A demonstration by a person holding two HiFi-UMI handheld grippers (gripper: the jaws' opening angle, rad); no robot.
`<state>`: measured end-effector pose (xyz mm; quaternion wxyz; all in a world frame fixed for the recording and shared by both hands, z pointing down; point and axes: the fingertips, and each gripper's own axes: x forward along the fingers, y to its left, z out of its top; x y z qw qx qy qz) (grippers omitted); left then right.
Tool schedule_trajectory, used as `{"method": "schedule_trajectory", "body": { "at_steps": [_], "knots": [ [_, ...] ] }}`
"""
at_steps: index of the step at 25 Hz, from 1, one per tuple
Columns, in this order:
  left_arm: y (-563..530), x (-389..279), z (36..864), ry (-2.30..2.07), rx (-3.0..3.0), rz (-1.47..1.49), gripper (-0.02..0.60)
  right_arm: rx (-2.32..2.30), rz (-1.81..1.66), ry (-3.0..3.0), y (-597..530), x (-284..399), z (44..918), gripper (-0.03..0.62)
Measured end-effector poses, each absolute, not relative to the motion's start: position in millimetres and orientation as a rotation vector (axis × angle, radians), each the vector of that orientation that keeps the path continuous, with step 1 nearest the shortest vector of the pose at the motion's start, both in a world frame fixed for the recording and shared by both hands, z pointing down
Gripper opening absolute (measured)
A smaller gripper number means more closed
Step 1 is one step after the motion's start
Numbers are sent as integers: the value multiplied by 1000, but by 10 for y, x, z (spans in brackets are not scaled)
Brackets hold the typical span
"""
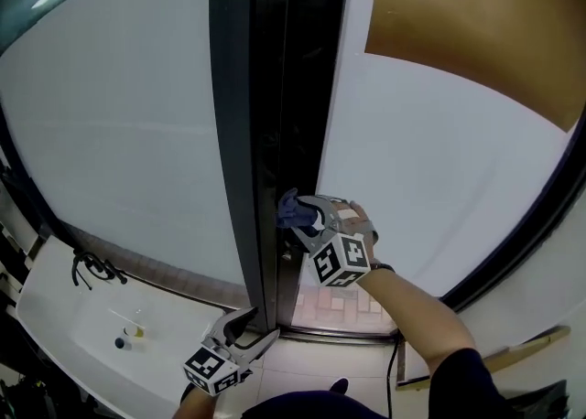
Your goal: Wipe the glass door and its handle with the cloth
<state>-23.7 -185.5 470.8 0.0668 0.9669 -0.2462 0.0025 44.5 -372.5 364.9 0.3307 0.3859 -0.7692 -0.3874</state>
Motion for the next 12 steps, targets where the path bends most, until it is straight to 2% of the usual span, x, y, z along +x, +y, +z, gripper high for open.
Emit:
{"method": "schedule_trajectory", "body": {
  "at_steps": [12],
  "knots": [
    [-1755,-126,4650,-737,2935,13,239,784,-1258,-1602,-4013,411,4023,153]
  ]
}}
